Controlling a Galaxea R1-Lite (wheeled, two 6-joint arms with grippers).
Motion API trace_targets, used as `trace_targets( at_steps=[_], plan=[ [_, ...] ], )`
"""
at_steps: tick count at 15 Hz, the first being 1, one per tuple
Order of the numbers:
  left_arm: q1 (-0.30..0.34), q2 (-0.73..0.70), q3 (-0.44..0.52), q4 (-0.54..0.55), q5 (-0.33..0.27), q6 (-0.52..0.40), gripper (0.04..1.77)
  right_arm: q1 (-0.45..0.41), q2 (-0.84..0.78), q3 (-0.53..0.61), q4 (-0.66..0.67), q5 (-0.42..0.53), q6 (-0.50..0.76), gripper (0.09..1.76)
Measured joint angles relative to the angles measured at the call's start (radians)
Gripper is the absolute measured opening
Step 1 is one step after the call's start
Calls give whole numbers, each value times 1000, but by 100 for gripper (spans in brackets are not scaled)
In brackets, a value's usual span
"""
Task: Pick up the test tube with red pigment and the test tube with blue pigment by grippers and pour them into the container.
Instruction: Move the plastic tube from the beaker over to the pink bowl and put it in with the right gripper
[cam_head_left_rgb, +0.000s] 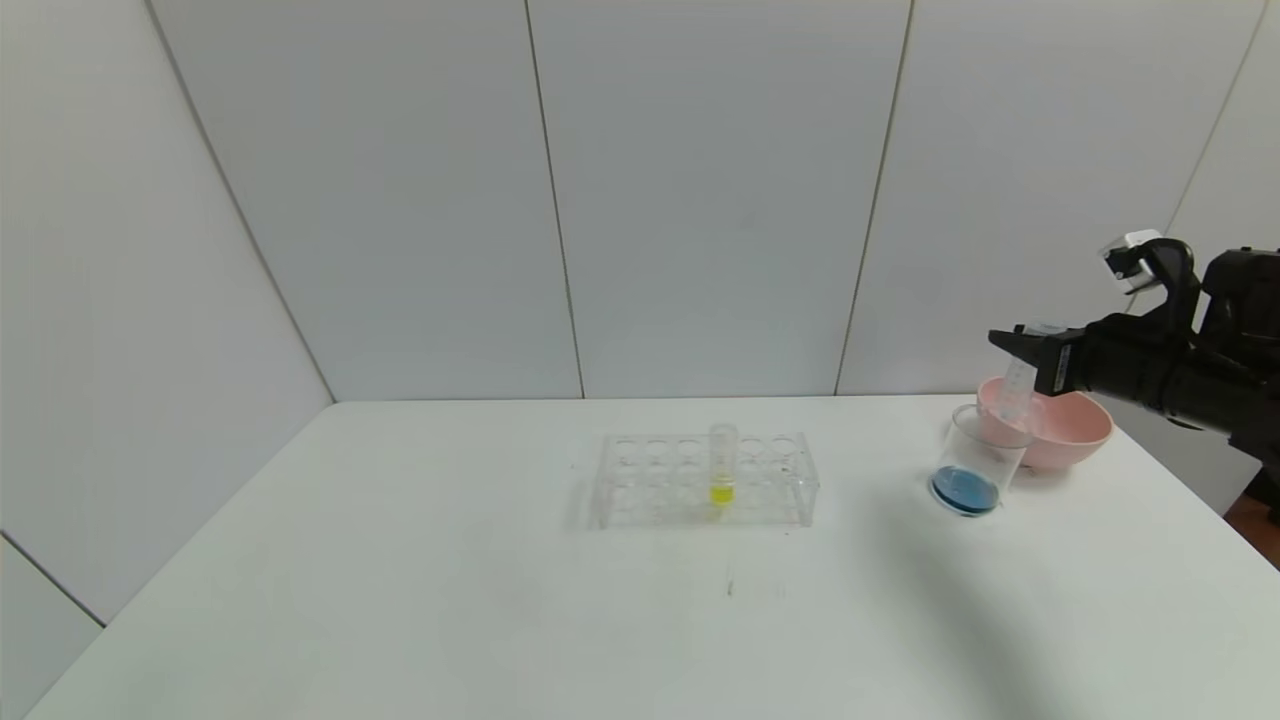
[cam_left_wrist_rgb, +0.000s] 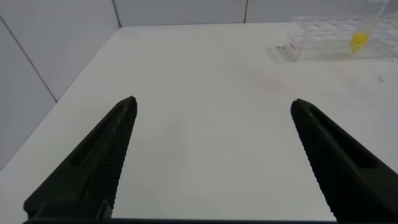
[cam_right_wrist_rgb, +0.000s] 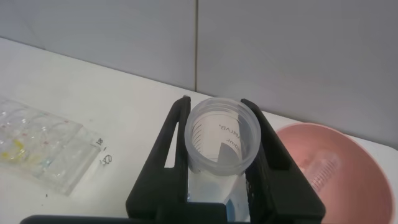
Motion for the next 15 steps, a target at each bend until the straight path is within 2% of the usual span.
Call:
trace_targets(
  at_steps=[7,12,15],
  plan=[
    [0,0,0,0,0,0,176,-140,98,-114,-8,-2,-4,58],
    [0,0,0,0,0,0,176,-191,272,-304,7,-50,10,58],
    [0,0,0,0,0,0,176,-196,336,-356,9,-56,30,58]
  ],
)
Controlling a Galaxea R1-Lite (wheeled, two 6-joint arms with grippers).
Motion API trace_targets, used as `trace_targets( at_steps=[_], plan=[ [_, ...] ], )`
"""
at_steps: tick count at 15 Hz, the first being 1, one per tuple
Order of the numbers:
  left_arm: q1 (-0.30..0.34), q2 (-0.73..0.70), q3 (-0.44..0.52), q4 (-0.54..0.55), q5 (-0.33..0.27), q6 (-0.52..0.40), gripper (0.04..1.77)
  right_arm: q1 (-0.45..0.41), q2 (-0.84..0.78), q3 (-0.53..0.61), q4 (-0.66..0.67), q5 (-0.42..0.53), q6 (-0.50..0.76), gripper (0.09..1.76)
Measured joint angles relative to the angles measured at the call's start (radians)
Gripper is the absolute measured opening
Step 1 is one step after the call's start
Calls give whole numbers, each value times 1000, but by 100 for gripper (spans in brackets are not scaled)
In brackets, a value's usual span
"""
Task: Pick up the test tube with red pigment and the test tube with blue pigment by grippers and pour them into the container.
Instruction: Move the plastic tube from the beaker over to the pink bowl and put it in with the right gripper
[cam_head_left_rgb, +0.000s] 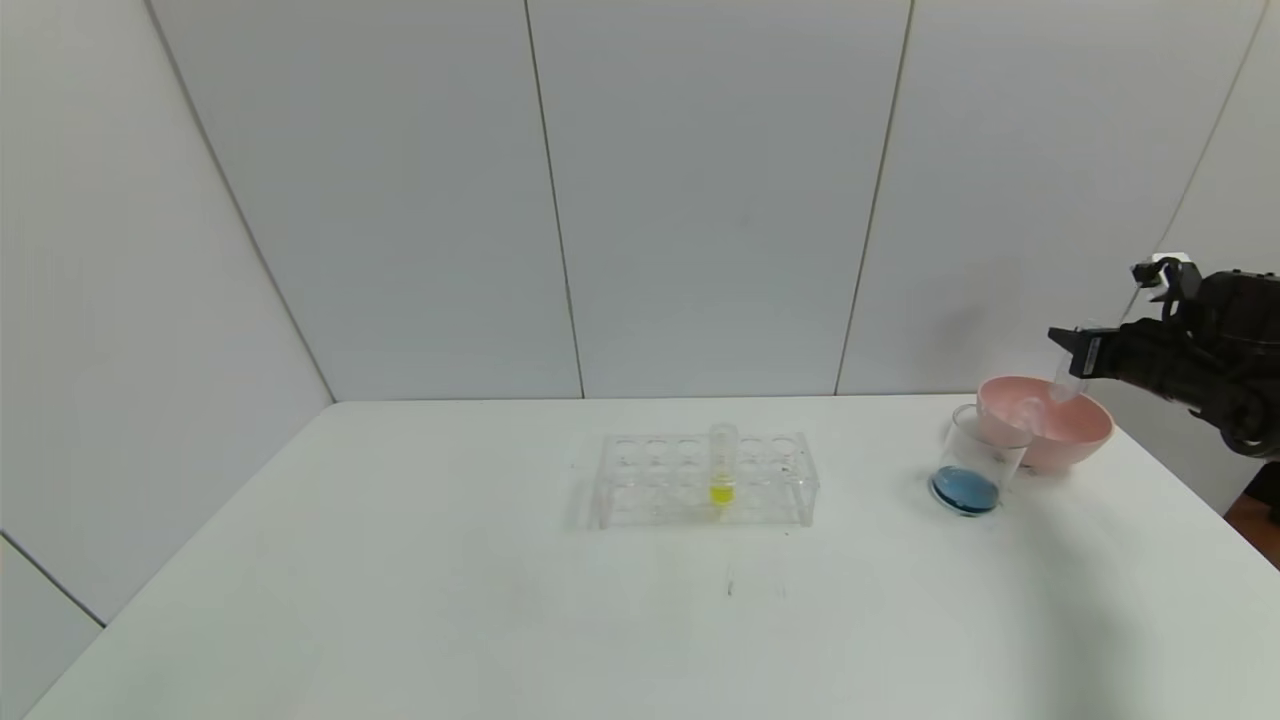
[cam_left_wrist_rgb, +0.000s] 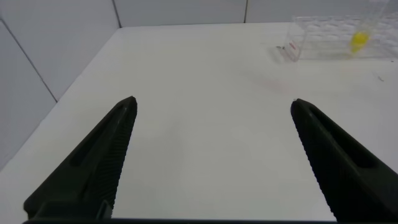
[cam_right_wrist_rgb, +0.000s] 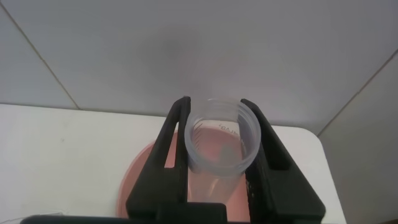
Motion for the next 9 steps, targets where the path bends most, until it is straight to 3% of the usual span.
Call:
trace_targets(
  at_steps=[3,5,9],
  plan=[
    [0,0,0,0,0,0,176,6,22,-6,-9,6,0,58],
    [0,0,0,0,0,0,176,9,27,-8,-10,8,0,85],
    [0,0,0,0,0,0,176,23,26,-10,-16,0,-2,120]
  ],
)
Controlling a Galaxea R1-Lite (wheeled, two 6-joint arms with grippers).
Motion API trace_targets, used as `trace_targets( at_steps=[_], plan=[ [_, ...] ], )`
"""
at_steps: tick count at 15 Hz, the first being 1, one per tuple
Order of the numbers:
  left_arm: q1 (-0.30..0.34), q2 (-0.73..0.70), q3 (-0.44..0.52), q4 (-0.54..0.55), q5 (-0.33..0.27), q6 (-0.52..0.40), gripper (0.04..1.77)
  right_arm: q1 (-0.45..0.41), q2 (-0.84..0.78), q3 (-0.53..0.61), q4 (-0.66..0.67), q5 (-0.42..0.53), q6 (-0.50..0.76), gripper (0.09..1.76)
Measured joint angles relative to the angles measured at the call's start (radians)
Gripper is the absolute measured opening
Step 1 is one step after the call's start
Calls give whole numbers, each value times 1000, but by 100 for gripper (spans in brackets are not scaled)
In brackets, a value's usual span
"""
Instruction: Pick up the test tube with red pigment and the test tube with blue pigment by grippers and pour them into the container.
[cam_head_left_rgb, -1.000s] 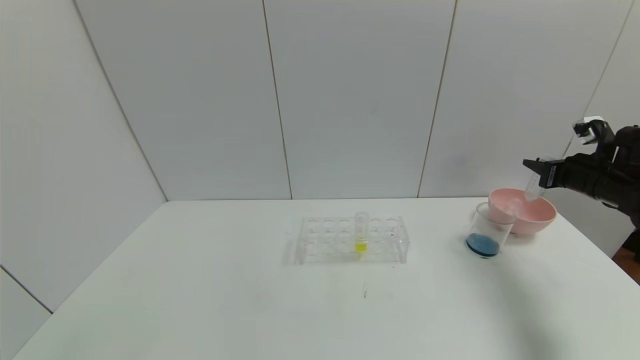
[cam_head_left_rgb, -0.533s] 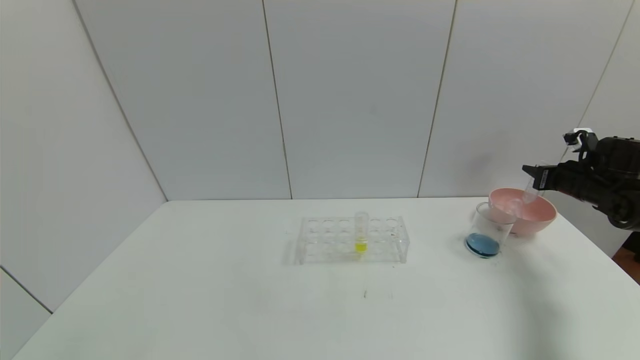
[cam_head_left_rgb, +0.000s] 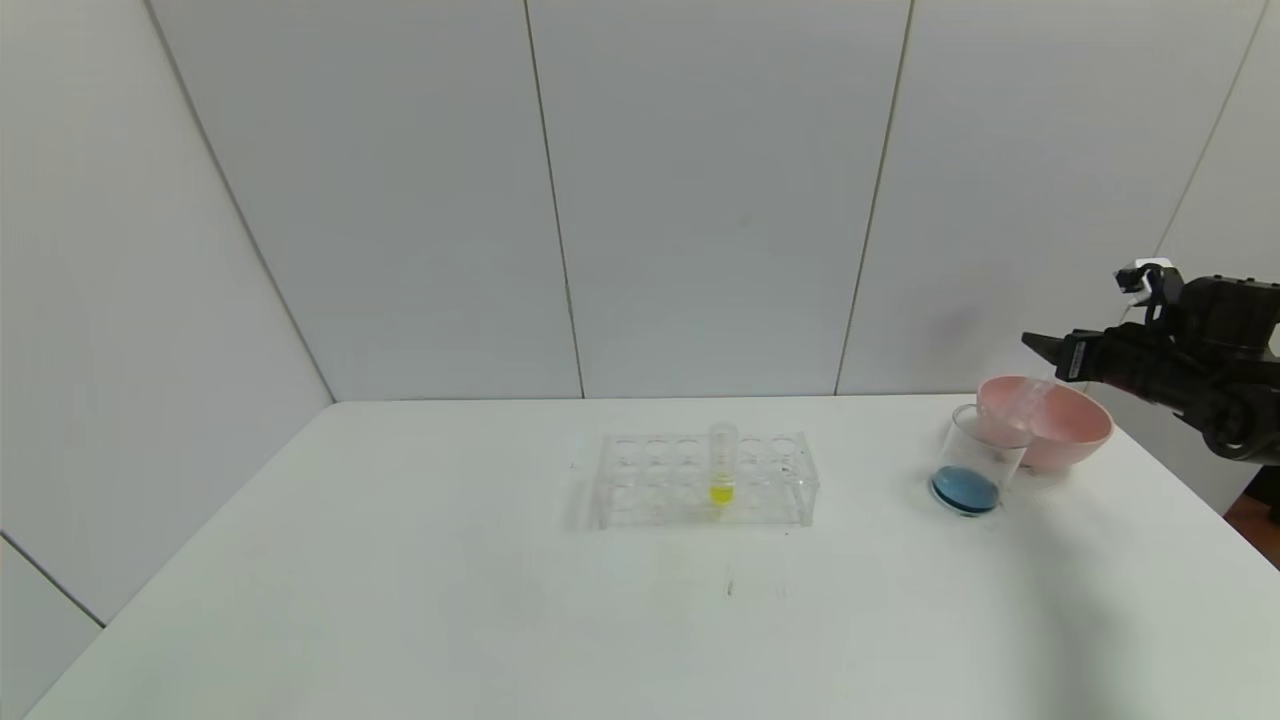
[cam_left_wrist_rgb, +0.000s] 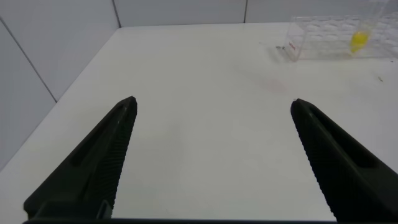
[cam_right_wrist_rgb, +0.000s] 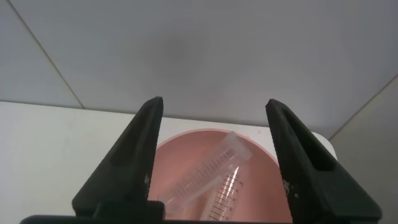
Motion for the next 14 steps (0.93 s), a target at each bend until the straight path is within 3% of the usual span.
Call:
trace_targets(
  at_steps=[8,11,14],
  plan=[
    [0,0,0,0,0,0,176,172,-96,52,2,-82,29,152],
    [0,0,0,0,0,0,176,227,-213,165,-24,-88,41,158],
    [0,0,0,0,0,0,176,242,-386,347,-93,-82,42,162]
  ],
)
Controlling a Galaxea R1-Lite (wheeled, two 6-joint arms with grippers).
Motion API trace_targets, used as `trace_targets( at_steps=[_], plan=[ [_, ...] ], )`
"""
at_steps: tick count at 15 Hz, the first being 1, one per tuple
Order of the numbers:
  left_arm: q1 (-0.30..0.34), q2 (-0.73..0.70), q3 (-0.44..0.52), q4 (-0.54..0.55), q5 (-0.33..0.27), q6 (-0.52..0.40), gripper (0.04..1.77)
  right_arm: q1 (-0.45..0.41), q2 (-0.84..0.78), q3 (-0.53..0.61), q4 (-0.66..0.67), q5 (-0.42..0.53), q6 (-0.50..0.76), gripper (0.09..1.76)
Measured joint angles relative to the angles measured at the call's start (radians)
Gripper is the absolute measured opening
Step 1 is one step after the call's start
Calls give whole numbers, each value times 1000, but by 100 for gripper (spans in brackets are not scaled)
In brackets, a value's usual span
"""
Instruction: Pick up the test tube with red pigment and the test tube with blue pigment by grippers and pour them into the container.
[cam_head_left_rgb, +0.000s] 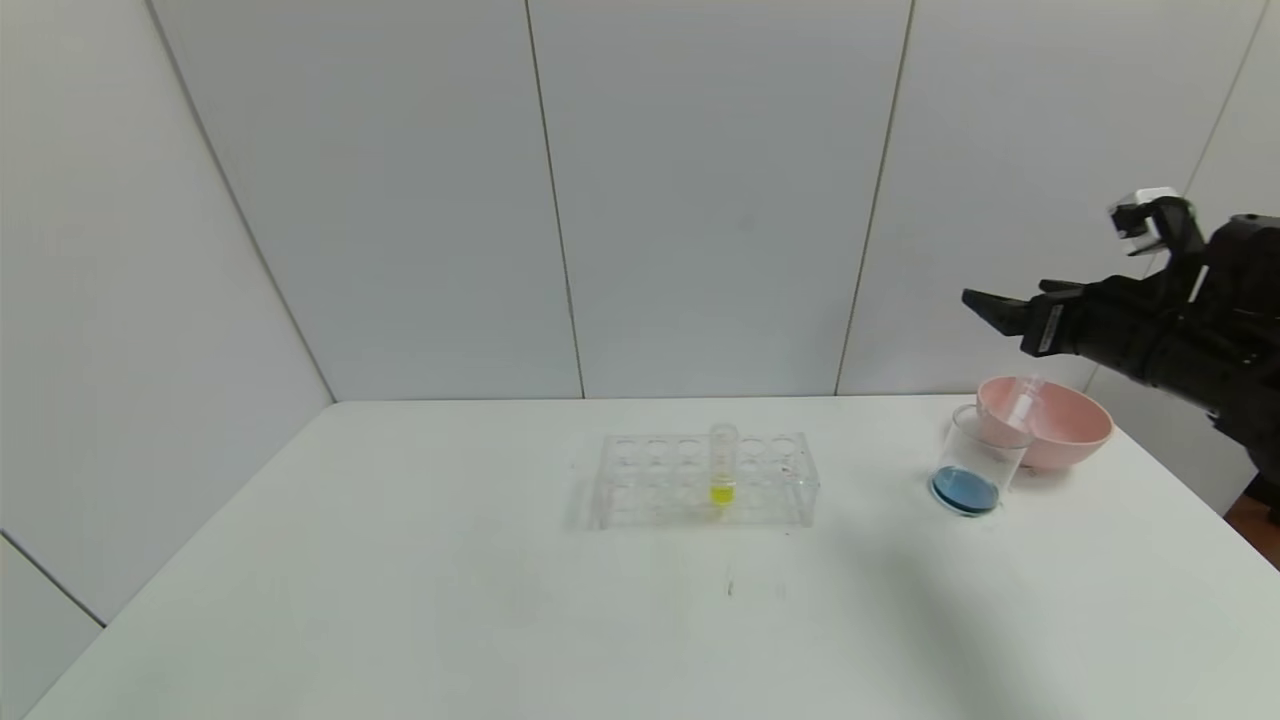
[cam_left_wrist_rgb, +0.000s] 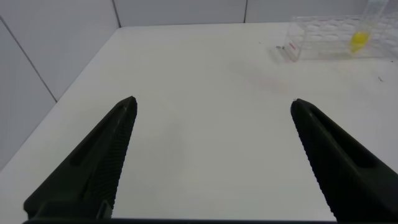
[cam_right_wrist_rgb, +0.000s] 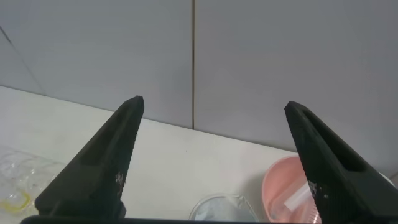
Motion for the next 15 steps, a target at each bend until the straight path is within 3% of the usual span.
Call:
trace_targets(
  at_steps=[8,11,13,15],
  plan=[
    [0,0,0,0,0,0,176,-24,-641,463,-69,2,-1,168],
    [0,0,0,0,0,0,176,-19,-902,620,-55,43,-5,169],
    [0,0,0,0,0,0,176,-20,-1085,684,18,70,-11,169],
    [0,0,0,0,0,0,176,-18,-1264,702,179,83,-14,170]
  ],
)
